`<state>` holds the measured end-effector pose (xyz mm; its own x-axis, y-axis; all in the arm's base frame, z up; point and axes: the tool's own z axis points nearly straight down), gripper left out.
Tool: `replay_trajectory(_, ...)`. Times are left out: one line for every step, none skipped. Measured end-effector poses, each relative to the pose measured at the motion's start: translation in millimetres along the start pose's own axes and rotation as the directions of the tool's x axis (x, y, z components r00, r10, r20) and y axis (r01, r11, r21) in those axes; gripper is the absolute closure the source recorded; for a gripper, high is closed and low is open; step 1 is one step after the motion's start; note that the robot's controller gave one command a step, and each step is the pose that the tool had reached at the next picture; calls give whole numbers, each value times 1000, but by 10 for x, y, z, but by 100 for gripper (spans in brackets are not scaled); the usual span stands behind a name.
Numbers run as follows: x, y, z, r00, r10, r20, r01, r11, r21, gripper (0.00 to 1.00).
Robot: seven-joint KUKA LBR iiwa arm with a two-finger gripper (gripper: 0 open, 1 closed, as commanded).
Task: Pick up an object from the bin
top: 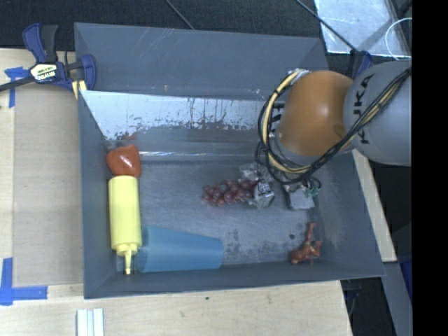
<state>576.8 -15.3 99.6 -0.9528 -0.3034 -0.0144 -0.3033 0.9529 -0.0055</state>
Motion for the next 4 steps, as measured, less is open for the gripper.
replay_trajectory(-17,-156,38,979,-201,7,201,979,4,100)
replay_trajectory(-27,-104,-234,1000,-12,15,12,1000,4,100)
replay_trajectory(-51,-132,-516,999,-53,6,53,999,0,100)
replay_trajectory(121,617,-1051,997,-79,11,79,997,0,100)
